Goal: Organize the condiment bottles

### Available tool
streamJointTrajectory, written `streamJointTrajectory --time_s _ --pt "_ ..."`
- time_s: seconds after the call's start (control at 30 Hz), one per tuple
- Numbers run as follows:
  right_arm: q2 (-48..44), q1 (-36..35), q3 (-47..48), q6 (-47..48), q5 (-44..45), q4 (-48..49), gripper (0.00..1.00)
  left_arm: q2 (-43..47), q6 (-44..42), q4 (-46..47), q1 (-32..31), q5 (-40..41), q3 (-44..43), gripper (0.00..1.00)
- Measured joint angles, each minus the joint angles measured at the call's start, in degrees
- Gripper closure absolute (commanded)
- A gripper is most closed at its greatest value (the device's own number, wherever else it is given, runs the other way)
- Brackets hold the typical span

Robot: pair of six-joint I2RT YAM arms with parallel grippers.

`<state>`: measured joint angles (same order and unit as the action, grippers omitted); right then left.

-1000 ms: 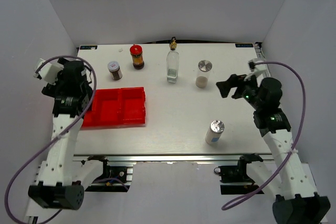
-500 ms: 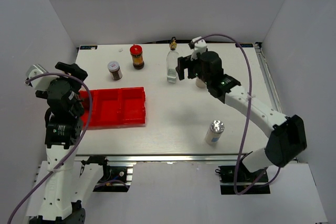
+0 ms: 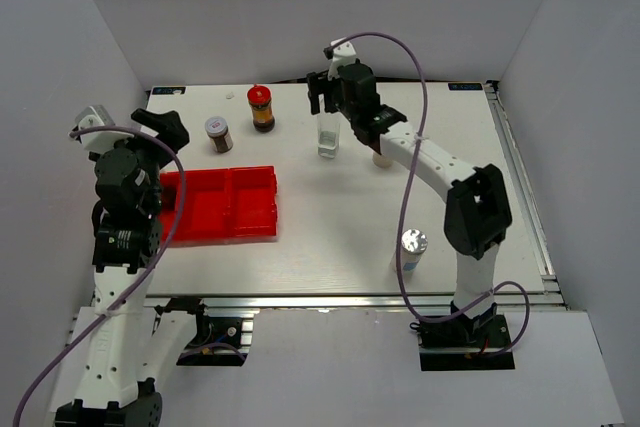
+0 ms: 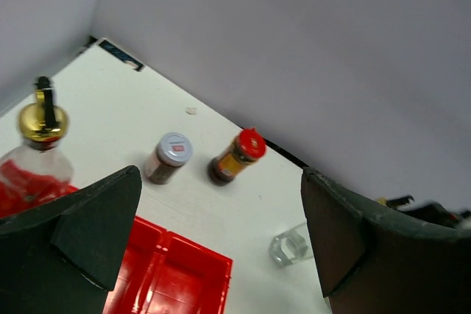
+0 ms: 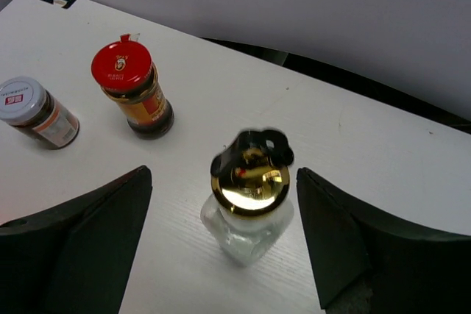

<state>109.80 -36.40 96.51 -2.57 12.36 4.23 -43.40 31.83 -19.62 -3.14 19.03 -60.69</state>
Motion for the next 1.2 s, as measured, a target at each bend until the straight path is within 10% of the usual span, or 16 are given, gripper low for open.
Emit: streamJointTrajectory --time_s 0.53,0.87,1.2 --pt "4.94 0.02 3.89 -1.55 5.05 1.60 0.99 -11.13 -4.87 19.50 -1.53 -32.89 4.61 0.02" --pt "-2.21 0.02 3.89 -0.22 -3.98 -14.27 1.00 -28.65 -22.18 20.79 -21.59 -34.84 1.36 0.02" --pt "-20.72 -0.07 -0.72 -2.08 -13.14 -22.51 1.00 -31.28 -27.85 25.81 -28.37 -35.06 2.21 0.02"
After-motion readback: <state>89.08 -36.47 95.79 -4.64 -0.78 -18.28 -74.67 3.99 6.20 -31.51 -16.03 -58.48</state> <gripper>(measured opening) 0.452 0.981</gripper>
